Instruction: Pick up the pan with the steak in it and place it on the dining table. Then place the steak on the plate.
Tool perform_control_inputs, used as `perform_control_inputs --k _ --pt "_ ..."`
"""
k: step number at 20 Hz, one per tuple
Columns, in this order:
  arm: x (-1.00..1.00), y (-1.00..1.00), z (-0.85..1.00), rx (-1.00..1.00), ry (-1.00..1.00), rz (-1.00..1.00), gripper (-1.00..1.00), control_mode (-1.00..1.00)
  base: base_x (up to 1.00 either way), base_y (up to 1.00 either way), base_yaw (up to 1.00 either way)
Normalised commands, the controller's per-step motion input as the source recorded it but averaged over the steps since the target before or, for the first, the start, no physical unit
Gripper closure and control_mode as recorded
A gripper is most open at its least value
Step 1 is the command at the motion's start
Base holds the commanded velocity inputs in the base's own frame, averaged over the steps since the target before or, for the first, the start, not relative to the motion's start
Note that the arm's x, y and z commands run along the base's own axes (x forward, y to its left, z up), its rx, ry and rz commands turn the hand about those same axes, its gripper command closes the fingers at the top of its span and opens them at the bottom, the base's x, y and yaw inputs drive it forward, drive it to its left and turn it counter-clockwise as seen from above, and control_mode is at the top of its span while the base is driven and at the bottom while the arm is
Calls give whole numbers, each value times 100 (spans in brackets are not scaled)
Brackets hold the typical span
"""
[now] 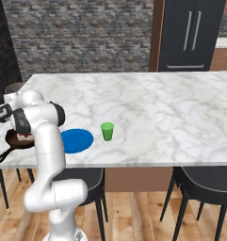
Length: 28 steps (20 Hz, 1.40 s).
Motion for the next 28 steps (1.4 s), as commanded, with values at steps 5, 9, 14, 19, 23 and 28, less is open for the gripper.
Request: perform_control_inputs --k 5,9,14,19,23,28 --pt "-4 0 -40 0 0 -6 -100 -100 0 0 0" --pt "-10 2 -2 0 -1 -9 -100 -100 0 0 0" --pt "-6 -6 0 0 -1 -10 -100 -100 0 0 0" --pt "-9 -1 -2 2 0 -7 -100 -100 0 0 0" --pt "-23 -7 -35 1 0 -10 -100 -100 0 0 0" --pt "-31 -14 -71 0 0 -10 -100 -100 0 0 0"
